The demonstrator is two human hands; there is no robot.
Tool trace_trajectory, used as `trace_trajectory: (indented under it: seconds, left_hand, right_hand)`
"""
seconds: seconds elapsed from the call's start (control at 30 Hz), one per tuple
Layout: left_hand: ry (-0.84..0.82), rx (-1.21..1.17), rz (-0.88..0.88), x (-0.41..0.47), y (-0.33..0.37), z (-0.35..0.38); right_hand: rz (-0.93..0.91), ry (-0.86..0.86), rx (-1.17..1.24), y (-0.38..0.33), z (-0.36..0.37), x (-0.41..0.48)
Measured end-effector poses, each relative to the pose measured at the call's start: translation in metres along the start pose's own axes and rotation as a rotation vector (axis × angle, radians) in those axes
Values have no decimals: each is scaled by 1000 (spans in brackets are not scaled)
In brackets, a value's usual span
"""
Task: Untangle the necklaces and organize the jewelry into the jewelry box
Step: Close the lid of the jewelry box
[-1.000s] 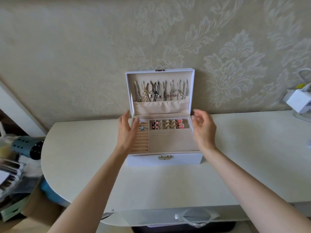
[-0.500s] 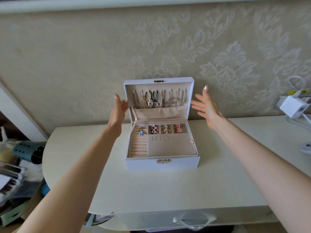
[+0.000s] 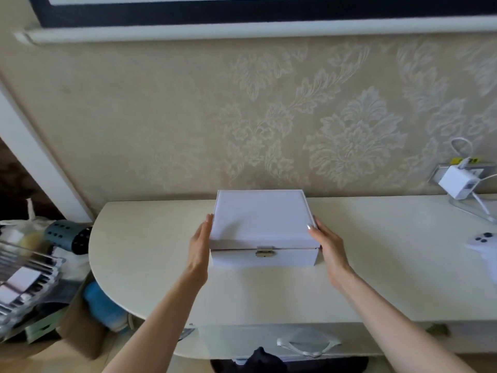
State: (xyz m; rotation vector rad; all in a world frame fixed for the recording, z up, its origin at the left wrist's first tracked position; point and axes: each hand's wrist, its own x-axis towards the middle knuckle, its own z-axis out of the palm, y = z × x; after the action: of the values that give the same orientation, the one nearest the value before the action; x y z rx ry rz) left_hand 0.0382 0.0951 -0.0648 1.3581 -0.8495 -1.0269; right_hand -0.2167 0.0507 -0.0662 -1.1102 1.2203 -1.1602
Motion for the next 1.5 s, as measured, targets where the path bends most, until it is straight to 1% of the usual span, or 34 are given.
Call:
trace_trajectory:
  seconds: [0.1,0.17,0.43,0.7,0.9,1.07,1.17,1.3,1.4,1.5]
  left_hand:
    - [26,30,18,-1,-6,0]
    - [11,35,35,-4,-9,1]
    - [-4,40,47,-5,-13,-1]
    - [-23,66,21,-4,-12,2]
    - [5,73,-58,-5,-12,7]
    - [-164,153,-66,-2,-12,18]
    - [-275,199,-51,3,-10,36]
    - [-414,249,-49,12,-8,68]
    - [-486,276,-52,20,-7,93]
    - [-527,301,-38,28,-7,118]
  right_hand:
    - [-14,6,35,4,1,0]
    - [-12,9,37,7,1,2]
    - [21,37,-29,16,2,7]
    - [-10,39,-60,13,5,11]
    - [19,116,-70,25,11,8]
    - [52,179,-56,20,-7,14]
    - [66,201,-34,12,-29,18]
    - [80,271,-16,3,-64,28]
    - [92,308,-12,0,-91,37]
    - [109,309,0,-5,-114,45]
